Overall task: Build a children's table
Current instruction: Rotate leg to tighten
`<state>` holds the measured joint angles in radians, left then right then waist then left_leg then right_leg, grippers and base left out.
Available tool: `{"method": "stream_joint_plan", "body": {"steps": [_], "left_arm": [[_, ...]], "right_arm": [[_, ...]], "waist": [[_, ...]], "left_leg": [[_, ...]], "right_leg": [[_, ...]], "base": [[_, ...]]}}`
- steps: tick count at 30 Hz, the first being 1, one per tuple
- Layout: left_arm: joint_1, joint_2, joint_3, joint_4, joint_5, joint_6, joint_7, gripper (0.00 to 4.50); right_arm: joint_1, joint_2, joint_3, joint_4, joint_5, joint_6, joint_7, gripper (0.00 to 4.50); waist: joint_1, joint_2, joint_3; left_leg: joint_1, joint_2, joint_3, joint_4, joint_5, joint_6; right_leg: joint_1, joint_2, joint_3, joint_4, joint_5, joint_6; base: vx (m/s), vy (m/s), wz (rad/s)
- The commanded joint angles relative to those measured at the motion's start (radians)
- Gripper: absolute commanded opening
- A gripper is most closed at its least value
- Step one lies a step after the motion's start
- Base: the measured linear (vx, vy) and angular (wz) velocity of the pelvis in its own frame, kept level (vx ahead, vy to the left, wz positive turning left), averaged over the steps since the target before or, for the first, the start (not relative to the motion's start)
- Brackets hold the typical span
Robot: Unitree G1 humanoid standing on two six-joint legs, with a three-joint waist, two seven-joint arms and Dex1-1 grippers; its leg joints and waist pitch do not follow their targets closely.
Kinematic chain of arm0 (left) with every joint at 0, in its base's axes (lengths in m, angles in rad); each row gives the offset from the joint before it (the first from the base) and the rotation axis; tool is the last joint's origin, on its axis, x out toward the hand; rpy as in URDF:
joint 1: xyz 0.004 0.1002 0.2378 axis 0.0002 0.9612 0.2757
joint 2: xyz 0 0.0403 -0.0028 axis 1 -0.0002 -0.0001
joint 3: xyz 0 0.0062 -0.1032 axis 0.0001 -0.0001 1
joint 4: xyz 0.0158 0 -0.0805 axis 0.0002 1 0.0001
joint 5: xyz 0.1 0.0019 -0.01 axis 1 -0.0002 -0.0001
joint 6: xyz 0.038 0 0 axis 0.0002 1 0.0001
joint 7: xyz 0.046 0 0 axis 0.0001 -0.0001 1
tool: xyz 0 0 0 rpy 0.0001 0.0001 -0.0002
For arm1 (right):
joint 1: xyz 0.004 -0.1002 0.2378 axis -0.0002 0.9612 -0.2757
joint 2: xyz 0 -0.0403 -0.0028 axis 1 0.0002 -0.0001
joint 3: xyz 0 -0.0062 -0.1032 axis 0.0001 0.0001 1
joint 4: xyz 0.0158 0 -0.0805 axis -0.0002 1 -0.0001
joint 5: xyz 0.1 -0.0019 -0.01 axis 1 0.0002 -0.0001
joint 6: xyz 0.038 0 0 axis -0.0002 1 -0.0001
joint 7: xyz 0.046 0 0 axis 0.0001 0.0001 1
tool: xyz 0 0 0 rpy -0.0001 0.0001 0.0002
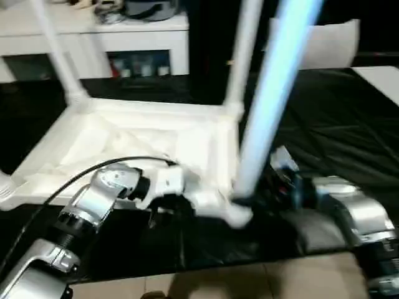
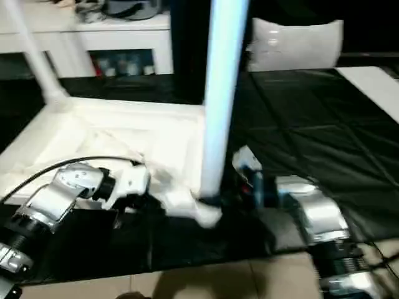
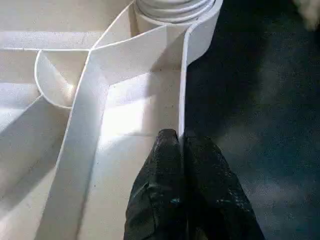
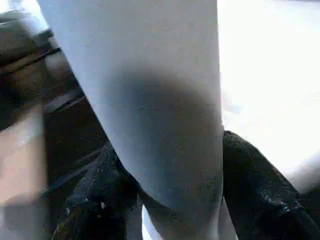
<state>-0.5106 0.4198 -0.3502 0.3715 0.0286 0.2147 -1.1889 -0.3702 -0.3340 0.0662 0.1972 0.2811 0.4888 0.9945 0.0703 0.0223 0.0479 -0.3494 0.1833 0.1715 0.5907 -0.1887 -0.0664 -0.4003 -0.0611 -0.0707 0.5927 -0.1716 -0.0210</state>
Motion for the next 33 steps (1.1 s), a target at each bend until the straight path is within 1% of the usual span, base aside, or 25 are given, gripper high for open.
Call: {"method": "stream_joint_plan", "body": {"steps": [1, 3, 4, 5, 6, 7, 9, 10, 11, 12, 14, 15, 18, 21, 22, 23, 24, 25, 26, 27, 28, 30, 31, 32, 33], "left_arm": [[-0.002, -0.118, -0.041, -0.113, -0.063, 0.049, 0.036, 0.0], [-0.019, -0.189, -0.043, -0.104, -0.023, 0.1, 0.132, 0.0], [-0.03, -0.222, -0.043, -0.09, -0.005, 0.114, 0.178, 0.0], [-0.03, -0.222, -0.043, -0.09, -0.005, 0.114, 0.178, 0.0], [-0.049, -0.277, -0.03, -0.055, 0.027, 0.136, 0.276, 0.0], [-0.061, -0.309, -0.025, -0.031, 0.047, 0.144, 0.334, 0.0], [-0.074, -0.335, -0.022, -0.011, 0.069, 0.152, 0.398, 0.0], [-0.083, -0.345, -0.02, 0.008, 0.087, 0.155, 0.444, 0.0], [-0.086, -0.338, -0.021, 0.018, 0.094, 0.146, 0.449, 0.0], [-0.087, -0.331, -0.021, 0.023, 0.098, 0.141, 0.449, 0.0], [-0.088, -0.309, -0.012, 0.024, 0.116, 0.144, 0.449, 0.0], [-0.088, -0.309, -0.012, 0.024, 0.116, 0.144, 0.449, 0.0], [-0.091, -0.274, -0.005, 0.04, 0.133, 0.124, 0.442, 0.0], [-0.09, -0.251, -0.008, 0.053, 0.139, 0.095, 0.431, 0.0], [-0.086, -0.232, -0.011, 0.057, 0.133, 0.076, 0.41, 0.0], [-0.083, -0.223, -0.012, 0.058, 0.13, 0.067, 0.4, 0.0], [-0.077, -0.208, -0.014, 0.062, 0.125, 0.04, 0.378, 0.0], [-0.071, -0.189, -0.017, 0.066, 0.122, 0.023, 0.353, 0.0], [-0.065, -0.167, -0.025, 0.072, 0.122, -0.008, 0.324, 0.0], [-0.06, -0.153, -0.031, 0.074, 0.12, -0.033, 0.301, 0.0], [-0.055, -0.132, -0.038, 0.075, 0.116, -0.046, 0.268, 0.0], [-0.051, -0.111, -0.047, 0.077, 0.112, -0.077, 0.235, 0.0], [-0.047, -0.091, -0.054, 0.079, 0.106, -0.109, 0.196, 0.0], [-0.046, -0.085, -0.056, 0.079, 0.104, -0.116, 0.185, 0.0], [-0.045, -0.077, -0.058, 0.079, 0.1, -0.125, 0.167, 0.0]], "right_arm": [[-0.039, 0.078, 0.017, 0.053, -0.051, 0.072, -0.202, 2.12], [-0.068, 0.15, -0.002, 0.097, -0.098, 0.074, -0.367, 2.12], [-0.081, 0.179, -0.01, 0.119, -0.111, 0.07, -0.43, 2.12], [-0.081, 0.179, -0.01, 0.119, -0.111, 0.07, -0.43, 2.12], [-0.097, 0.219, -0.03, 0.151, -0.115, 0.051, -0.513, 2.12], [-0.104, 0.24, -0.039, 0.171, -0.122, 0.019, -0.553, 2.12], [-0.108, 0.264, -0.053, 0.185, -0.137, -0.01, -0.597, 2.12], [-0.113, 0.285, -0.079, 0.194, -0.129, -0.01, -0.625, 2.12], [-0.112, 0.289, -0.087, 0.186, -0.116, -0.007, -0.613, 2.43], [-0.11, 0.288, -0.089, 0.179, -0.108, -0.007, -0.602, 2.61], [-0.095, 0.284, -0.094, 0.138, -0.089, -0.008, -0.554, 2.76], [-0.095, 0.284, -0.094, 0.138, -0.089, -0.008, -0.554, 2.84], [-0.061, 0.24, -0.077, 0.089, -0.076, -0.026, -0.482, 3.18], [-0.038, 0.207, -0.072, 0.066, -0.071, -0.029, -0.444, 3.32], [-0.02, 0.175, -0.069, 0.048, -0.066, -0.035, -0.401, 3.46], [-0.013, 0.159, -0.069, 0.043, -0.065, -0.037, -0.382, 3.6], [-0.003, 0.132, -0.068, 0.037, -0.063, -0.049, -0.348, 3.67], [0.007, 0.098, -0.069, 0.032, -0.059, -0.065, -0.305, 3.7], [0.014, 0.066, -0.071, 0.03, -0.056, -0.084, -0.264, 3.79], [0.019, 0.044, -0.073, 0.031, -0.056, -0.101, -0.238, 3.92], [0.023, 0.016, -0.082, 0.033, -0.049, -0.12, -0.197, 4.04], [0.027, -0.012, -0.09, 0.037, -0.042, -0.13, -0.157, 4.11], [0.034, -0.048, -0.082, 0.036, -0.041, -0.149, -0.101, 4.23], [0.037, -0.059, -0.078, 0.035, -0.042, -0.155, -0.084, 4.36], [0.042, -0.078, -0.069, 0.032, -0.044, -0.165, -0.056, 4.36]], "waist": [[-0.019, -0.012, -0.044], [-0.034, -0.008, -0.048], [-0.047, -0.008, -0.052], [-0.047, -0.008, -0.052], [-0.056, -0.009, -0.05], [-0.058, -0.016, -0.053], [-0.055, -0.015, -0.052], [-0.055, -0.013, -0.05], [-0.052, -0.012, -0.051], [-0.05, -0.013, -0.052], [-0.047, -0.011, -0.053], [-0.047, -0.011, -0.053], [-0.039, -0.013, -0.056], [-0.024, -0.013, -0.058], [-0.022, -0.012, -0.059], [-0.019, -0.012, -0.06], [-0.016, -0.01, -0.06], [-0.009, -0.009, -0.064], [-0.009, -0.011, -0.064], [-0.006, -0.011, -0.064], [-0.006, -0.012, -0.064], [-0.003, -0.015, -0.068], [-0.002, -0.012, -0.067], [-0.002, -0.012, -0.067], [-0.002, -0.012, -0.067]], "left_leg": [[-0.005, 0.03, -0.03, -0.078, -0.326, -0.011], [-0.001, 0.031, -0.031, -0.077, -0.325, -0.014], [-0.009, 0.033, -0.035, -0.079, -0.316, -0.01], [-0.009, 0.033, -0.035, -0.079, -0.316, -0.01], [-0.006, 0.031, -0.03, -0.078, -0.321, 0.004], [0.007, 0.022, -0.021, -0.066, -0.309, 0.023], [0.005, 0.023, -0.021, -0.067, -0.297, 0.03], [0.006, 0.022, -0.018, -0.067, -0.3, 0.042], [0.006, 0.024, -0.019, -0.069, -0.302, 0.046], [0.007, 0.025, -0.02, -0.07, -0.302, 0.048], [0.0, 0.032, -0.023, -0.076, -0.301, 0.051], [0.0, 0.032, -0.023, -0.076, -0.301, 0.051], [-0.003, 0.034, -0.02, -0.076, -0.272, 0.057], [0.001, 0.035, -0.014, -0.073, -0.239, 0.067], [-0.003, 0.035, -0.016, -0.074, -0.222, 0.066], [-0.002, 0.037, -0.014, -0.073, -0.215, 0.068], [-0.003, 0.037, -0.015, -0.073, -0.21, 0.069], [-0.004, 0.037, -0.014, -0.071, -0.187, 0.074], [-0.009, 0.037, -0.014, -0.072, -0.179, 0.076], [-0.008, 0.037, -0.014, -0.071, -0.176, 0.082], [-0.008, 0.037, -0.013, -0.07, -0.172, 0.083], [-0.011, 0.038, -0.013, -0.069, -0.146, 0.089], [-0.011, 0.04, -0.013, -0.068, -0.135, 0.098], [-0.01, 0.041, -0.013, -0.067, -0.138, 0.099], [-0.01, 0.041, -0.013, -0.067, -0.138, 0.099]], "right_leg": [[0.042, -0.082, 0.021, -0.116, -0.665, -0.034], [0.041, -0.084, 0.021, -0.116, -0.637, -0.046], [0.051, -0.085, 0.019, -0.114, -0.586, -0.059], [0.051, -0.085, 0.019, -0.114, -0.586, -0.059], [0.044, -0.083, 0.02, -0.119, -0.56, -0.067], [0.038, -0.084, 0.024, -0.126, -0.559, -0.08], [0.037, -0.084, 0.024, -0.125, -0.55, -0.084], [0.035, -0.079, 0.02, -0.129, -0.555, -0.081], [0.036, -0.08, 0.018, -0.128, -0.546, -0.081], [0.037, -0.08, 0.018, -0.126, -0.537, -0.081], [0.044, -0.083, 0.016, -0.118, -0.489, -0.089], [0.044, -0.083, 0.016, -0.118, -0.489, -0.089], [0.048, -0.086, 0.023, -0.107, -0.417, -0.116], [0.047, -0.088, 0.027, -0.105, -0.395, -0.121], [0.051, -0.088, 0.026, -0.102, -0.38, -0.127], [0.051, -0.087, 0.027, -0.101, -0.37, -0.128], [0.052, -0.088, 0.027, -0.1, -0.362, -0.129], [0.055, -0.087, 0.027, -0.095, -0.317, -0.138], [0.058, -0.086, 0.027, -0.091, -0.299, -0.142], [0.057, -0.088, 0.026, -0.093, -0.293, -0.145], [0.058, -0.087, 0.026, -0.09, -0.287, -0.149], [0.063, -0.089, 0.027, -0.084, -0.254, -0.161], [0.06, -0.087, 0.025, -0.082, -0.235, -0.172], [0.06, -0.087, 0.025, -0.082, -0.237, -0.175], [0.06, -0.087, 0.025, -0.082, -0.237, -0.175]], "base": [[0.0, 0.0, 0.0], [0.0, 0.0, 0.0], [0.0, 0.0, 0.0], [0.0, 0.0, 0.0], [0.0, 0.0, 0.0], [0.0, 0.0, 0.0], [0.0, 0.0, 0.0], [0.0, 0.0, 0.0], [0.0, 0.0, 0.0], [0.0, 0.0, 0.0], [0.0, 0.0, 0.0], [0.0, 0.0, 0.0], [0.0, 0.0, 0.0], [0.0, 0.0, 0.0], [0.0, 0.0, 0.0], [0.0, 0.0, 0.0], [0.0, 0.0, 0.0], [0.0, 0.0, 0.0], [0.0, 0.0, 0.0], [0.0, 0.0, 0.0], [0.0, 0.0, 0.0], [0.0, 0.0, 0.0], [0.0, 0.0, 0.0], [0.0, 0.0, 0.0], [0.0, 0.0, 0.0]]}}
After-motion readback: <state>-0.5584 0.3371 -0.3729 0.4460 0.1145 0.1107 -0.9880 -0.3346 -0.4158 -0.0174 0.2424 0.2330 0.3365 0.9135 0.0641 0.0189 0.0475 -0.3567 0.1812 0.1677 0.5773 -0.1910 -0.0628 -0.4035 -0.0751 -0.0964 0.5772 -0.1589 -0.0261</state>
